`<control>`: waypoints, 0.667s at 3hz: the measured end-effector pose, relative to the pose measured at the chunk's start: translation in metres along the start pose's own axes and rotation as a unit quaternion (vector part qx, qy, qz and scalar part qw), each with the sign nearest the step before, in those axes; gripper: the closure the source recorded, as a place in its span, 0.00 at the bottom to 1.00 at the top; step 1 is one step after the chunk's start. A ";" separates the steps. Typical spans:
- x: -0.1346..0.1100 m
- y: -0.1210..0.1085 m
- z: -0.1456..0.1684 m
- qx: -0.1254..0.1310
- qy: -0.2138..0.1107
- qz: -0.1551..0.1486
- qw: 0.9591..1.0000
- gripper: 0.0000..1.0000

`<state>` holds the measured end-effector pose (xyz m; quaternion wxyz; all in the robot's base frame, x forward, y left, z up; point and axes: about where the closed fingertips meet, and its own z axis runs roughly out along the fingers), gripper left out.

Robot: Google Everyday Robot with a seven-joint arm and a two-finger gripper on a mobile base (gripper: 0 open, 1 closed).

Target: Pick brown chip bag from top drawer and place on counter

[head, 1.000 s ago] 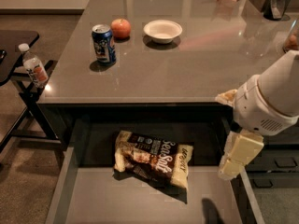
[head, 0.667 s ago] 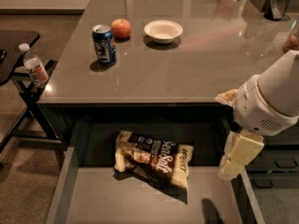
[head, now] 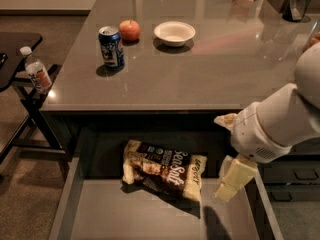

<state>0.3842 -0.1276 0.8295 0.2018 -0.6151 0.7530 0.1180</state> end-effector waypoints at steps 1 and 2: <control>0.002 0.004 0.027 0.027 -0.039 0.013 0.999 0.00; 0.009 0.001 0.056 0.060 -0.062 0.016 0.996 0.00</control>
Offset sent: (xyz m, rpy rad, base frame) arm 0.0223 0.0209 -0.0921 0.1557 -0.2259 -0.1321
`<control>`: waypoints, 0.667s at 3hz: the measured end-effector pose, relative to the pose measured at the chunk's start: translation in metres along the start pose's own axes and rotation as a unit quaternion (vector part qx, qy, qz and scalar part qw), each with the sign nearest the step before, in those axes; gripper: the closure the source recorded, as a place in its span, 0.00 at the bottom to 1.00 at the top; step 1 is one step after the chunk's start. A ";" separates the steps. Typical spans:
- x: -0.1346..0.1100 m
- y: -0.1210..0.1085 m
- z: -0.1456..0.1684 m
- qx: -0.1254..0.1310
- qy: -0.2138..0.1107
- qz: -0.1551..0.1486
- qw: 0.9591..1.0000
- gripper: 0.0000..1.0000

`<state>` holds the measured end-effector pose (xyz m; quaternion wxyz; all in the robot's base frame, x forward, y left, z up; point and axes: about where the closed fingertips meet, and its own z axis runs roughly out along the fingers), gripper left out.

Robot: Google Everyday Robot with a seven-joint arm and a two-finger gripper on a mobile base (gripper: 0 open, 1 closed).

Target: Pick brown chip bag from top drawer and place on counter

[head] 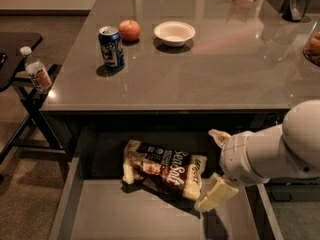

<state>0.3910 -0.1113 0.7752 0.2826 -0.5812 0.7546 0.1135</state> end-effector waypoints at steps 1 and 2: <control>0.016 -0.017 0.032 0.035 -0.006 0.000 0.999 0.00; 0.015 -0.016 0.031 0.036 -0.006 0.000 0.999 0.00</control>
Offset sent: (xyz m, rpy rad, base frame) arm 0.0160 -0.0008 -0.0306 0.0004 -0.0382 -0.0222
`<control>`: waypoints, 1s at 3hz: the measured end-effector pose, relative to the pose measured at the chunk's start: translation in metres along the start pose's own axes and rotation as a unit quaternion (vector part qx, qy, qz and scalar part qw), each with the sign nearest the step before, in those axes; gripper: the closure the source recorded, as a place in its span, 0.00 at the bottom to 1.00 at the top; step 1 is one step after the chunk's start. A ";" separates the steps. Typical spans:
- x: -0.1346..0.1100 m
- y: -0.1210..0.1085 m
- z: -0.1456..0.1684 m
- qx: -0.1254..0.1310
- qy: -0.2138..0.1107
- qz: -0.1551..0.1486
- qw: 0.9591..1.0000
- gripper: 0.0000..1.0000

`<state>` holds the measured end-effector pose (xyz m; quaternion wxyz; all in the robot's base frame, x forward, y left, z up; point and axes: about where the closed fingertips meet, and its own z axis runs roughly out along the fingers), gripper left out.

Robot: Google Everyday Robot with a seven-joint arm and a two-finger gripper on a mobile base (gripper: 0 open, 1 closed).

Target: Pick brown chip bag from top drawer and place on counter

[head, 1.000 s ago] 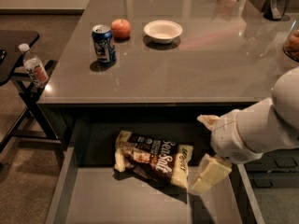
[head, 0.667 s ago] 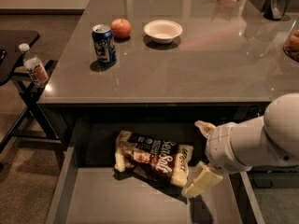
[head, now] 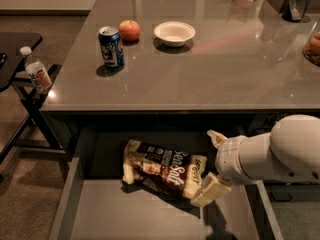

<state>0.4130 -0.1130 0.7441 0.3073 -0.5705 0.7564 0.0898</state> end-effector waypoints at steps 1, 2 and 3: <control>0.002 0.004 0.012 0.000 0.005 0.006 1.000 0.00; 0.005 0.007 0.035 0.001 0.005 0.010 1.000 0.00; 0.015 0.009 0.061 -0.003 0.013 0.025 1.000 0.00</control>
Offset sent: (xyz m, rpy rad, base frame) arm 0.0144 0.0245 -0.0602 0.0051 0.0140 -0.0358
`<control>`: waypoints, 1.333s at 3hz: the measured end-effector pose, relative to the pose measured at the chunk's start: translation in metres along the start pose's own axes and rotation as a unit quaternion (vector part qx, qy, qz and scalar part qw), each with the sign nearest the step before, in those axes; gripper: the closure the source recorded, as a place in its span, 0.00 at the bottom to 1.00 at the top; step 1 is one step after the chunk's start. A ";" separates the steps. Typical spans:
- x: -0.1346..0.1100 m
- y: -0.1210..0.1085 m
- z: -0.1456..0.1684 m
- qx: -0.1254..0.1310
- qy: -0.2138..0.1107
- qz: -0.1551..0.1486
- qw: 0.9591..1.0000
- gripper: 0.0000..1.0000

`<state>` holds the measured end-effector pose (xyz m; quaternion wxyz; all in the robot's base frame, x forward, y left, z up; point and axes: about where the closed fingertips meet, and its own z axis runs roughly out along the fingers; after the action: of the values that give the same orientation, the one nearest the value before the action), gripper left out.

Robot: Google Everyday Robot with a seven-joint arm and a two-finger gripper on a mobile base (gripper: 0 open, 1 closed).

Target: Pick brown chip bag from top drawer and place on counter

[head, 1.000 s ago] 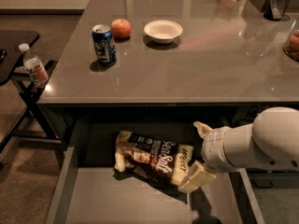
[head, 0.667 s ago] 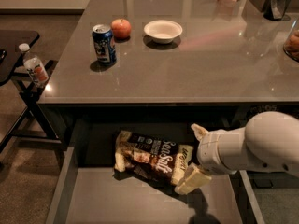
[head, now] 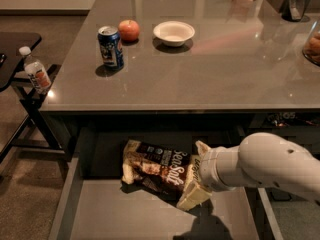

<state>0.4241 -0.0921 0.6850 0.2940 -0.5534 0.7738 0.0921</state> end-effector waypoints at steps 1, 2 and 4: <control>0.009 0.000 0.029 -0.008 0.005 0.015 1.000 0.00; 0.011 0.004 0.055 -0.024 0.003 0.021 0.999 0.00; 0.009 0.011 0.077 -0.042 -0.001 0.025 0.999 0.19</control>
Offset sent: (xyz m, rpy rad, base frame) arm 0.0195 0.0307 -0.0819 0.0380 0.1019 -0.0060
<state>0.4392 -0.0588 0.6159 0.2693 -0.5457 0.7825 0.1320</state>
